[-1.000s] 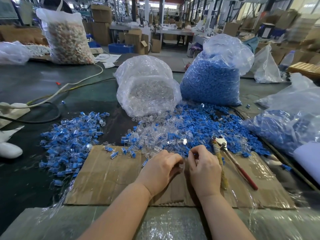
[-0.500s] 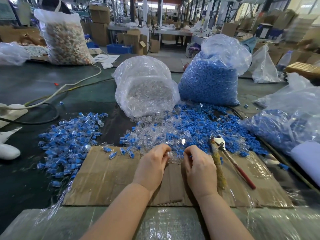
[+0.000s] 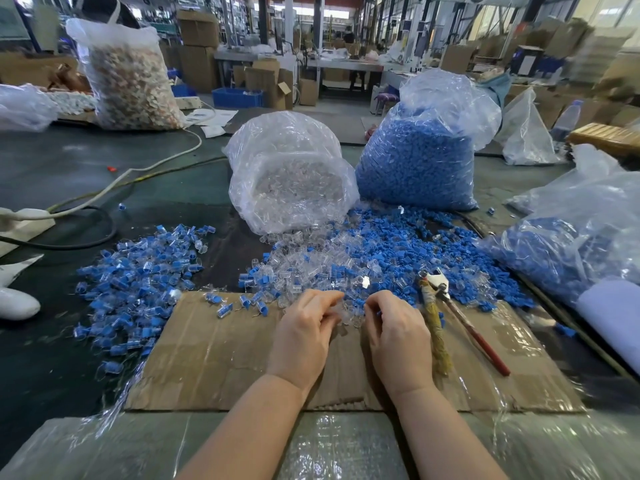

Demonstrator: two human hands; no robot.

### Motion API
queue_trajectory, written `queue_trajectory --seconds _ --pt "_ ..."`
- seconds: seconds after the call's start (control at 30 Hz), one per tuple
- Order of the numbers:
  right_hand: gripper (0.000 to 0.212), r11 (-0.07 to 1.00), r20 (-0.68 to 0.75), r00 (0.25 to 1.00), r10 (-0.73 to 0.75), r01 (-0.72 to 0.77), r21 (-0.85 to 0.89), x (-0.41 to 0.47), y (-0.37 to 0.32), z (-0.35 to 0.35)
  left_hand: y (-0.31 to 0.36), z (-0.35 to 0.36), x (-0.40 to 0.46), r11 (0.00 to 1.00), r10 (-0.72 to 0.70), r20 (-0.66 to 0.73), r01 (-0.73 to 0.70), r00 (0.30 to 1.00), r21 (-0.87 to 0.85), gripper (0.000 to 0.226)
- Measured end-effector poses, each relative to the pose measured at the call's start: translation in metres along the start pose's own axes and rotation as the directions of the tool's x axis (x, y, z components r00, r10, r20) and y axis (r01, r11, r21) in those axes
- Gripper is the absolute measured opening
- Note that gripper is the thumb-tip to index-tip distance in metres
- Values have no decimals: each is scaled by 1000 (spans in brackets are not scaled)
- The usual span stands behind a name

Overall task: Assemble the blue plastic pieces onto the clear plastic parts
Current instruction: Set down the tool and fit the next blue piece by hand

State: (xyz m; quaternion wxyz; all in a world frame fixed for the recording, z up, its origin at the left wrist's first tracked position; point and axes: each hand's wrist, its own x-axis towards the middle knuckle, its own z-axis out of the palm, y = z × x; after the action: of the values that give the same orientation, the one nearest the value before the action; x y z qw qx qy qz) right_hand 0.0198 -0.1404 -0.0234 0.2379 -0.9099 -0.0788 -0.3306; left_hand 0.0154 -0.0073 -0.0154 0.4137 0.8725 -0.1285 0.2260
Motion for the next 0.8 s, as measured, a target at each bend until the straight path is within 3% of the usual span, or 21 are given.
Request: queue_trajectory --seconds 0.13,0.33,0.53,0.8 --pt "18 1000 4 1000 6 -6 2 0 0 -1 2 -1 -3 994 103 59 -106 993 39 28" --pt "11 998 31 998 50 -52 48 -1 1 1 1 3 -4 987 149 243 -161 959 29 20" --pt "5 991 42 995 91 -94 95 -1 2 0 -6 0 1 981 -183 10 183 983 -72 22" --pt "8 996 55 998 41 -45 76 -1 0 -1 -7 -2 4 976 -183 0 181 983 -119 18"
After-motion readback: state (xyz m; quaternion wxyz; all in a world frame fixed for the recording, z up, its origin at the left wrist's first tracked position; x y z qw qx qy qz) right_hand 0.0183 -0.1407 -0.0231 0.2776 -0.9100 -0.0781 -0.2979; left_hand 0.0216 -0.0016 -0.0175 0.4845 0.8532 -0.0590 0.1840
